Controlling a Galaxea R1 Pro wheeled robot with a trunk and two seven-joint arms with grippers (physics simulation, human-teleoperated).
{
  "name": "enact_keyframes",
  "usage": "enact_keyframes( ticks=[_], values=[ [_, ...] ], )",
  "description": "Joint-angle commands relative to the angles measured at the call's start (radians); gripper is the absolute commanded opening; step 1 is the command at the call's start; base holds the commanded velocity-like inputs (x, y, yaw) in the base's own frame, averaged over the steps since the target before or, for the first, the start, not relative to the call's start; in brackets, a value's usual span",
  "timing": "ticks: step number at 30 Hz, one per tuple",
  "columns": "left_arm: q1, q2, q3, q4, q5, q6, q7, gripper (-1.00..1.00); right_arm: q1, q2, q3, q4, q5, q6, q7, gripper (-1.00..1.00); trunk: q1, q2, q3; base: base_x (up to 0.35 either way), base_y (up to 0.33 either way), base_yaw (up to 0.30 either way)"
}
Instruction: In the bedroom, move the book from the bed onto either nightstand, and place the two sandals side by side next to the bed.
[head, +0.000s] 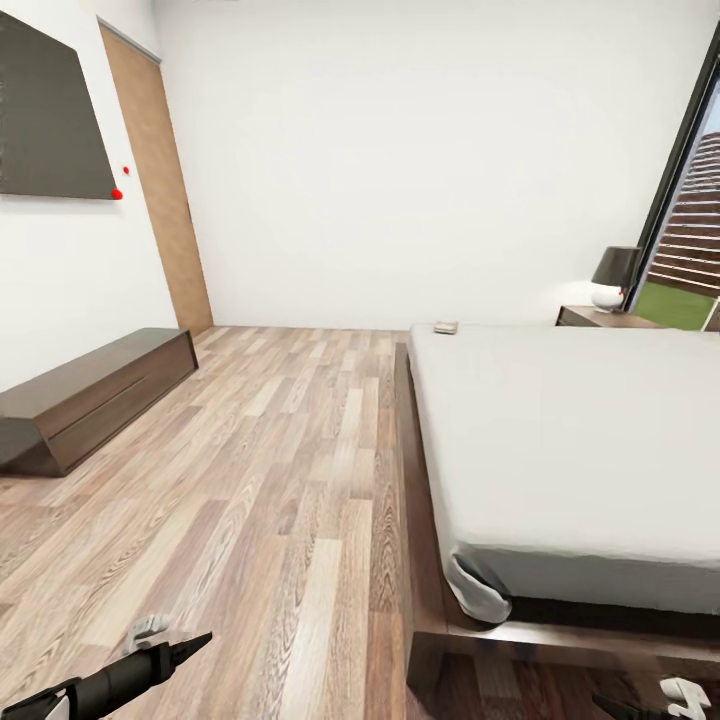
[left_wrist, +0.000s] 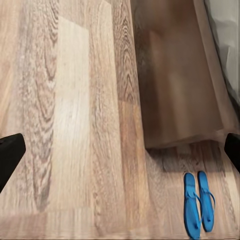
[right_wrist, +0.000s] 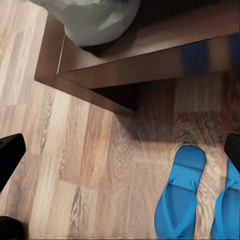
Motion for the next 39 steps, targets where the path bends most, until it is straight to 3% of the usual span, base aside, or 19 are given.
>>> enact_keyframes(
  ticks=[1,12,39],
  values=[
    [-0.001,0.0,0.009,-0.001,-0.008,0.007,-0.005,1.0,-0.001,-0.001,0.008,0.0,-0.01,0.002,0.002,1.0,-0.001,0.0,-0.001,-0.267,0.0,0.0],
    [-0.001,0.0,0.009,-0.001,-0.008,0.007,-0.003,1.0,-0.001,-0.001,0.008,0.0,-0.01,0.002,0.002,1.0,-0.001,0.0,-0.001,-0.068,0.0,0.039],
    [-0.001,-0.001,0.009,-0.001,-0.008,0.007,-0.003,1.0,-0.001,-0.001,0.008,0.0,-0.01,0.002,0.002,1.0,-0.001,0.0,-0.001,-0.001,0.0,0.286]
  ],
)
